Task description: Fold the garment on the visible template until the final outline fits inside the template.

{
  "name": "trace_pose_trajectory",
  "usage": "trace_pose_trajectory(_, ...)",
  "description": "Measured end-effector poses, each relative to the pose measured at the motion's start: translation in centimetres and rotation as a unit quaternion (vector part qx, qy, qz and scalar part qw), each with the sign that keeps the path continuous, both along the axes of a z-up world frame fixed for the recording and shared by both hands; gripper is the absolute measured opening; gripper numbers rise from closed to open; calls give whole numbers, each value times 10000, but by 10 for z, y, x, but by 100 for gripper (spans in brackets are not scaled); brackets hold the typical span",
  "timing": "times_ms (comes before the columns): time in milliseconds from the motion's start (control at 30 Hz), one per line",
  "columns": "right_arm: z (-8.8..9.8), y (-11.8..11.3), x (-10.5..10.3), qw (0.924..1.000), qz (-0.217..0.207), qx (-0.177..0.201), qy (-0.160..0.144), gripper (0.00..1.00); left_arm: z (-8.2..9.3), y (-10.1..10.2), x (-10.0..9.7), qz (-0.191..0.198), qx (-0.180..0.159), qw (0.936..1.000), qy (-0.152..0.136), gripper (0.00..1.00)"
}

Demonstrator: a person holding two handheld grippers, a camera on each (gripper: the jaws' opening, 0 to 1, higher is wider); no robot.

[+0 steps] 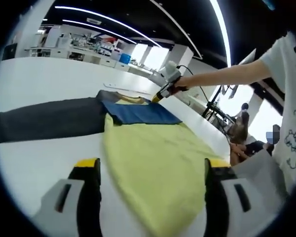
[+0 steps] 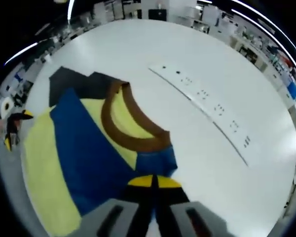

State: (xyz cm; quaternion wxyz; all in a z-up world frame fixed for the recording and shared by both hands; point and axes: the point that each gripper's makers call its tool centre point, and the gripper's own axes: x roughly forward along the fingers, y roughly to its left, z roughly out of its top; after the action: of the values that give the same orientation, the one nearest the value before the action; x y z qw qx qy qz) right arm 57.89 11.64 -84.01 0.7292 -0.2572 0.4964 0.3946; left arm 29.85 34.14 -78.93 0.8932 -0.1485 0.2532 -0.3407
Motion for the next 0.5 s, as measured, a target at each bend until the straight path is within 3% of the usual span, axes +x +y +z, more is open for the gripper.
trace_pose_trajectory(500, 8, -34, 13, 9994, -242, -238, -117, 0, -1, -3, 1, -6, -22, 10000, 27, 84)
